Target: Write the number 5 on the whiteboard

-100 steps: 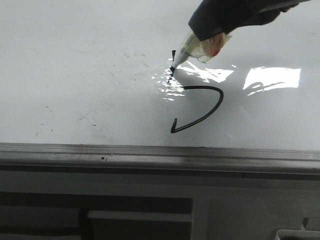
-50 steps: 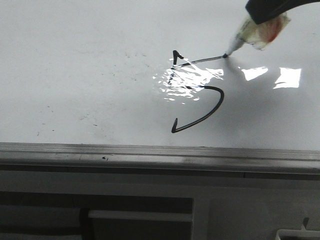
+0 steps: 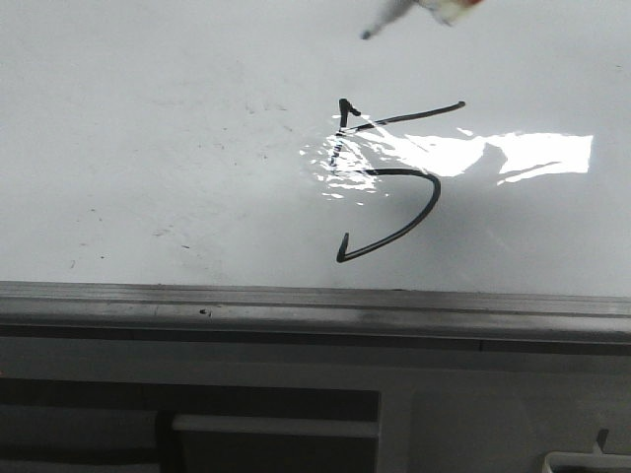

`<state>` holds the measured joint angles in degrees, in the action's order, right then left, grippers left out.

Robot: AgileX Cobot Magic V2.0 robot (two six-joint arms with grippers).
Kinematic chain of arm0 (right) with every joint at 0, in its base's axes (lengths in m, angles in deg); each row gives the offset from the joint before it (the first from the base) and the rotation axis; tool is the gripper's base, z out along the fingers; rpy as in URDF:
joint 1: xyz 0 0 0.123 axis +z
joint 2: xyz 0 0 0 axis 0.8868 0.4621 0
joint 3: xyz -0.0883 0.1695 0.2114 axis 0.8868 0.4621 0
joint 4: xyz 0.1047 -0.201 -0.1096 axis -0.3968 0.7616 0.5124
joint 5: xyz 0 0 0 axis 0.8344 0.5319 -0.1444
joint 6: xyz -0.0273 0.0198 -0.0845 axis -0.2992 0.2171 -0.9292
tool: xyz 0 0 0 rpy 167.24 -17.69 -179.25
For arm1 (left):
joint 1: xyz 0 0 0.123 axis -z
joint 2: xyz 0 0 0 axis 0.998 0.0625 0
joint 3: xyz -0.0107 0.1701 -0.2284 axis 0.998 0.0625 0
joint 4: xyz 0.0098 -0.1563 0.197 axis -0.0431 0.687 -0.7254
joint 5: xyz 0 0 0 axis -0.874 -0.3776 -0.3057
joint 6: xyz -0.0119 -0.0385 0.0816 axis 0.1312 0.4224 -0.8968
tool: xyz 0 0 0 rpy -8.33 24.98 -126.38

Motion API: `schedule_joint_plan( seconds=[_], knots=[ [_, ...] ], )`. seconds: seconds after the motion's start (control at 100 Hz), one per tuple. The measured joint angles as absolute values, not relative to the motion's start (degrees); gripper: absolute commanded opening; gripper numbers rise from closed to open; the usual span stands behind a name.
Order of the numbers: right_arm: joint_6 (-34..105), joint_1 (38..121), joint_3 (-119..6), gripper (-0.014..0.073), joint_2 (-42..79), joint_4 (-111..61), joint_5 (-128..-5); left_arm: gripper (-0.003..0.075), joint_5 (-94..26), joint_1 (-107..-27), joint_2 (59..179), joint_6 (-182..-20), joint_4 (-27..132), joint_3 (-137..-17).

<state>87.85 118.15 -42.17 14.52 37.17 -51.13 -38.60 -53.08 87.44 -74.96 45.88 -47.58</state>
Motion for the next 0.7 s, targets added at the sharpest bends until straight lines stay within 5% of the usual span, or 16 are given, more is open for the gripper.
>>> schedule_joint_plan(
  seconds=[0.11,0.37,0.7],
  knots=[
    [87.85,123.61,-42.17,-0.0063,14.77,37.28,-52.06,0.0468,-43.61,-52.26,88.91,-78.57,45.88,-48.53],
    [87.85,129.60,-42.17,-0.0064,18.57,37.79,-52.99,0.0378,-48.62,-43.27,97.53,-95.32,50.23,-52.07],
    [87.85,132.71,-42.17,-0.0065,19.58,38.18,-54.41,0.0333,-40.95,-29.95,110.81,-99.66,51.44,-55.32]
  ],
)
